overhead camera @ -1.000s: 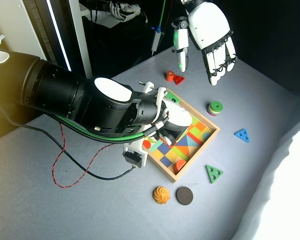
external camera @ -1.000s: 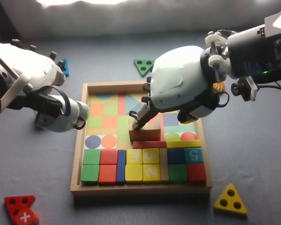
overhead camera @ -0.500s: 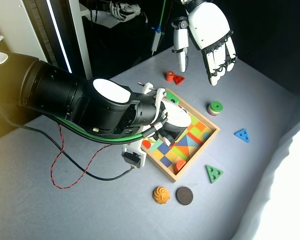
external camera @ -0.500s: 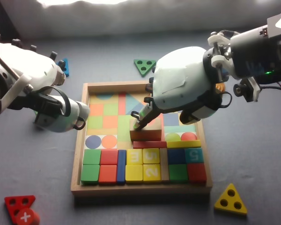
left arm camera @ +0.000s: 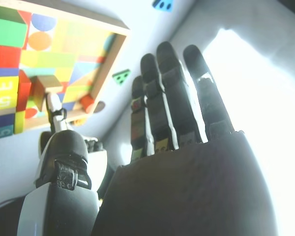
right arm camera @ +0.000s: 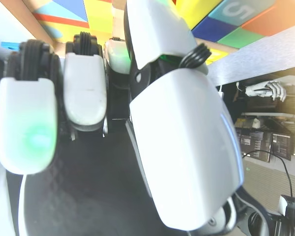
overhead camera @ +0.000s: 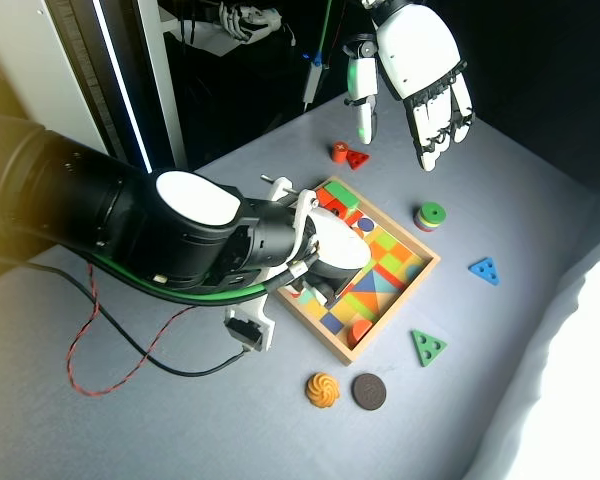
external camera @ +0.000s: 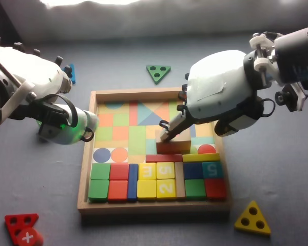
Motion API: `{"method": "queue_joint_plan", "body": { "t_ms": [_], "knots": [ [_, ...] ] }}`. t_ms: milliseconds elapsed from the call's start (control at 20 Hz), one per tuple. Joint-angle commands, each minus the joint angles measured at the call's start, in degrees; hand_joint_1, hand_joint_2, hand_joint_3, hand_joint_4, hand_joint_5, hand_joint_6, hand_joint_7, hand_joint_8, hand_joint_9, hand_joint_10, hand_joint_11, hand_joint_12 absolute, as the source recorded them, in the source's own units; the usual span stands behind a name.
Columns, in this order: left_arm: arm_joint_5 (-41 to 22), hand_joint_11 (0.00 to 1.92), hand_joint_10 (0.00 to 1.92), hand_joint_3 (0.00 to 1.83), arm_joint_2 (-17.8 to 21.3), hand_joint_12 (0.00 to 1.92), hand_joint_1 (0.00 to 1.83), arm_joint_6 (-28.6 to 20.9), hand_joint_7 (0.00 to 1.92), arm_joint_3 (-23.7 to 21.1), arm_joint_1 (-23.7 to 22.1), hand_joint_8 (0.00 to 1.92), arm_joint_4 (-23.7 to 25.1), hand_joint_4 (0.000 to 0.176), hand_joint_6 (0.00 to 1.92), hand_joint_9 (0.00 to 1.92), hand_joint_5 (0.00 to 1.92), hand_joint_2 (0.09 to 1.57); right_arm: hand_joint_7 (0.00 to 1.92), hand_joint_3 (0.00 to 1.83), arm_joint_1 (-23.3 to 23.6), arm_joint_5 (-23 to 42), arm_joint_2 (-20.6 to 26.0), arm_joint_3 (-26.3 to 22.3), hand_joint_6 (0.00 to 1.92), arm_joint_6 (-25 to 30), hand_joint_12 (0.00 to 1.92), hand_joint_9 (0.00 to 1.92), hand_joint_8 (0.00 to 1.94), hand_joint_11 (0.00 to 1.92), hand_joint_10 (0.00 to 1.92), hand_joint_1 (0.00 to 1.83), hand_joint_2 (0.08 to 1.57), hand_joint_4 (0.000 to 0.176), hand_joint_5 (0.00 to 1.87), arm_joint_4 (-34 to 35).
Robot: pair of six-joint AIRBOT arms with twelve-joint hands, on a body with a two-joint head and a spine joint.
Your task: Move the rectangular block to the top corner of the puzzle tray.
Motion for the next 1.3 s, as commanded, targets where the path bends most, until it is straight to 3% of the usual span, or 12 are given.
{"method": "queue_joint_plan", "body": {
  "t_ms": [0,300,600,1100,1250],
  "knots": [
    [-0.07,0.09,0.0,0.0,0.83,0.71,0.0,0.32,0.5,-0.19,-0.27,0.0,4.92,0.0,0.0,0.5,0.32,1.32,1.26,0.0,0.09,0.28,0.96,-0.17,0.01,-0.03,1.92,1.59,1.94,1.8,1.92,1.77,1.2,0.0,0.47,1.97],
    [-0.07,0.1,0.01,0.0,0.83,0.73,0.0,0.32,0.53,-0.19,-0.27,0.01,4.89,0.0,0.01,0.52,0.36,1.32,1.2,0.0,0.07,1.37,2.72,-0.16,0.03,-0.04,1.92,1.56,1.94,1.79,1.92,1.76,1.2,0.0,0.56,2.01],
    [-0.07,0.12,0.01,0.0,0.83,0.72,0.0,0.32,0.53,-0.19,-0.27,0.01,4.85,0.0,0.01,0.52,0.37,1.33,1.3,0.0,0.03,1.98,3.49,-0.13,0.01,-1.84,1.92,1.61,1.94,1.81,1.92,1.75,1.2,0.0,0.52,2.02],
    [-0.07,0.12,0.0,0.0,0.83,0.69,0.0,0.32,0.53,-0.19,-0.27,0.0,4.86,0.0,0.0,0.51,0.35,1.33,1.23,0.0,-0.15,1.95,2.26,2.19,0.01,-4.73,1.92,1.59,1.94,1.8,1.92,1.77,1.2,0.0,0.5,2.04],
    [-0.07,0.14,0.01,0.0,0.84,0.7,0.0,0.32,0.54,-0.19,-0.27,0.01,4.92,0.0,0.01,0.53,0.36,1.32,1.33,0.0,-0.15,1.88,1.09,3.49,0.01,-5.23,1.92,1.61,1.94,1.81,1.92,1.75,1.21,0.0,0.49,2.05]
  ]
}}
